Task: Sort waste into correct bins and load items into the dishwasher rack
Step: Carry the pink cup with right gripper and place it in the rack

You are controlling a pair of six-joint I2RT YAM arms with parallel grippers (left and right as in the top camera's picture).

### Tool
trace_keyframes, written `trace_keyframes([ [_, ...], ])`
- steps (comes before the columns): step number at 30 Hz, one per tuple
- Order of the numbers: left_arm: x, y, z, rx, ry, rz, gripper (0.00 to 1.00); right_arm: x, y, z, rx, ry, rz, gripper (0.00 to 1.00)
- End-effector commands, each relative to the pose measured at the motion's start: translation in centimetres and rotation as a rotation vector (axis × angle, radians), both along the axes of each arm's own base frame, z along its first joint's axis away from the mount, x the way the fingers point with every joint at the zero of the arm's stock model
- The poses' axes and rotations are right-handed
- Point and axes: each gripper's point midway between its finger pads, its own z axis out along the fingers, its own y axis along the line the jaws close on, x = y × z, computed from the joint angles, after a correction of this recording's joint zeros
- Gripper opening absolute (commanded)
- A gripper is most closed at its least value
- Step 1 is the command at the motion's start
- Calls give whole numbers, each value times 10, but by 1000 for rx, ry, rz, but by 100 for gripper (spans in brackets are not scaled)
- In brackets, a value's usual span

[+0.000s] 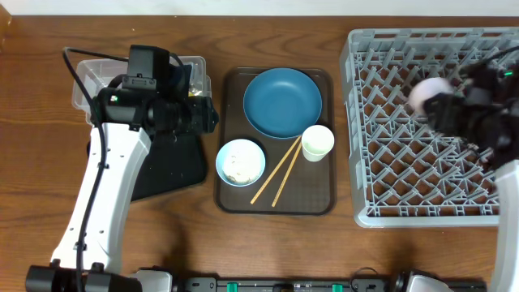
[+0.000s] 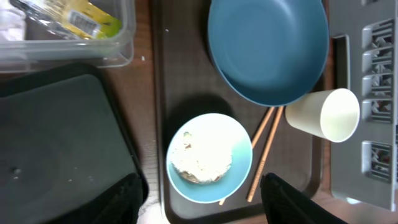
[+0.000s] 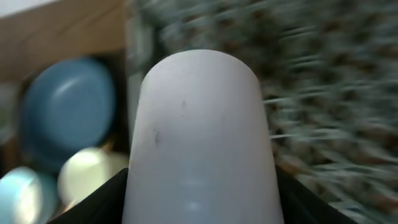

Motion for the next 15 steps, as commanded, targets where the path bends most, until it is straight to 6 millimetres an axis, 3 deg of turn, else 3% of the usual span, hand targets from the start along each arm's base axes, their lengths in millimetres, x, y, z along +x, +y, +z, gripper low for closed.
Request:
trace_keyframes([
  [1, 1, 6, -1, 38, -10, 1, 64, -16, -64, 15, -166, 19, -239, 1],
  [7, 1, 6, -1, 38, -10, 1, 64, -60, -149, 2, -216, 143, -581, 1],
  [12, 1, 6, -1, 38, -11, 1, 64, -86, -194, -14, -164, 245, -725, 1],
  [15, 1, 6, -1, 38, -11, 1, 64, -88, -208, -26, -114, 288, -768, 1],
])
